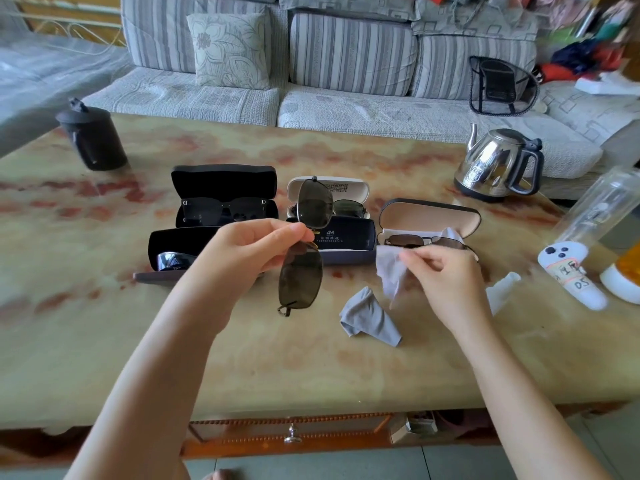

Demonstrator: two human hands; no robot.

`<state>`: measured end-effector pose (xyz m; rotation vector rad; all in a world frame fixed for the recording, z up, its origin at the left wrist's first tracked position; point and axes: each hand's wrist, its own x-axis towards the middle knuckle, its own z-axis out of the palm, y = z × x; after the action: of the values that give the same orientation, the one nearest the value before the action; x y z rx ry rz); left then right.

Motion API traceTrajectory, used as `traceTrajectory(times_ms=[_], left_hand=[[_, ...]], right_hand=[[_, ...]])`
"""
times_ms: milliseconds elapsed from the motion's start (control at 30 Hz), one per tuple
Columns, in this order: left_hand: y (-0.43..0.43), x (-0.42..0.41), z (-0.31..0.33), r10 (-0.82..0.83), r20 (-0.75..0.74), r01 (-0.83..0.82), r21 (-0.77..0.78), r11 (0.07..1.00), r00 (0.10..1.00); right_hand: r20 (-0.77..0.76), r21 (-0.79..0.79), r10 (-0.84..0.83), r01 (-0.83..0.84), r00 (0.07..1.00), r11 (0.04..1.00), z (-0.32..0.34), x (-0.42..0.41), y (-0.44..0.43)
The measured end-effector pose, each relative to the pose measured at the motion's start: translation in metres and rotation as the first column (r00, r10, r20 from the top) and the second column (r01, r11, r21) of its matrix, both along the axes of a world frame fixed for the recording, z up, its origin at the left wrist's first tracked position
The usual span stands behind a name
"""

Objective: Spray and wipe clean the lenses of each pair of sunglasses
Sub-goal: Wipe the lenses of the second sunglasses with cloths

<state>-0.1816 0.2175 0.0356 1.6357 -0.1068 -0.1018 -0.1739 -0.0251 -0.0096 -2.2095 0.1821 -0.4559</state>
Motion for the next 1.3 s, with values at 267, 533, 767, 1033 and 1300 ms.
traceTrajectory(times_ms=[267,533,767,1033,1300], left_hand=[[-0.007,-0.002,-0.002,-0.079,-0.062,0.069,-0.139,0.988,0.995],[-0.009,-0.006,-0.002,-0.137,-0.095,0.116,-0.197,0.974,0.986],[-0.009,-0.006,-0.003,-0.112,-0.087,0.094,-0.187,0.978,0.990],[-0.010,-0.006,-0.003,-0.086,-0.078,0.067,-0.225,0.972,0.993],[-0.013,-0.007,-0.002,-0.102,-0.071,0.085,-0.215,0.973,0.992]], right_hand=[[0.060,0.584,0.429,-0.380,0.901,0.717,0.058,-0.020,0.040],[0.048,0.688,0.457,-0.361,0.888,0.629,0.048,-0.026,0.053],[0.034,0.616,0.416,-0.347,0.909,0.707,0.040,-0.028,0.048],[0.055,0.532,0.382,-0.351,0.923,0.771,0.036,-0.030,0.046],[0.126,0.399,0.392,-0.408,0.912,0.821,0.035,-0.033,0.059]])
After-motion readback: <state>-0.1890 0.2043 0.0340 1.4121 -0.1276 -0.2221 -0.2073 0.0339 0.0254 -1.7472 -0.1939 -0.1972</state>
